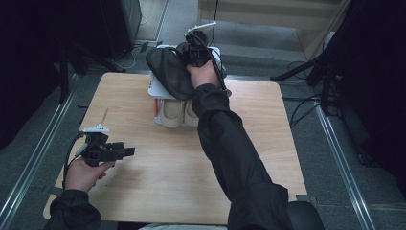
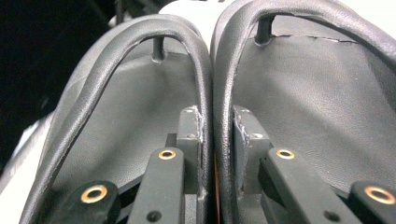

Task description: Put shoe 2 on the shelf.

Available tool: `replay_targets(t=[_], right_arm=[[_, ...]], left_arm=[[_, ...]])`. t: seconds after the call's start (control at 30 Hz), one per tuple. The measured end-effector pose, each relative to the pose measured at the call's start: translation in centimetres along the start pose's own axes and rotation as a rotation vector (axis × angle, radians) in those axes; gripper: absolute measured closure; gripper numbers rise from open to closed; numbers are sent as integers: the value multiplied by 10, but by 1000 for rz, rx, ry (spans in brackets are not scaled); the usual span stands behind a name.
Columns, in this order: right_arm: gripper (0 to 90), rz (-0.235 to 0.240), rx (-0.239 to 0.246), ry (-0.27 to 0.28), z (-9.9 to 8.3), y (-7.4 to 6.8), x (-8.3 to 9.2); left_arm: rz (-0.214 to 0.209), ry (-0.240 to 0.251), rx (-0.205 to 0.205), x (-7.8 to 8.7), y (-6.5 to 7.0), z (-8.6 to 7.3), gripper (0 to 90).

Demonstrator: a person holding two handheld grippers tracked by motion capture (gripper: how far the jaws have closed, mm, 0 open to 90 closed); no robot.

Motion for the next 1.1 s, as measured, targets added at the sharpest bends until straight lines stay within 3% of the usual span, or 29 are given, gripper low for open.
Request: replay_targets(t=[0.13,0.4,0.73,1.1], right_arm=[[761,-6,-84,24,1,-1,-7],[760,-75,-163,77,2,-10,-17],[761,-167,-258,137,4,9,-13],[756,-161,-254,133,4,9,-15]], left_arm=[[-5,-1,-1,-2,2,1,396],[-13,-9,-17,-3,5,1,396],[-22,-13,-19,-3,5,1,396],[-18,-10,-17,-3,4,1,396]])
Point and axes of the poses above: each handheld gripper's, and its own axes: x roughly backward along the jaws, z roughly out of its top, y roughly to its right, the point moved 8 cm from there along -x, roughly forward along the jaws, and after that the axes turned 6 degrees about -y, right-handed, at the moved point
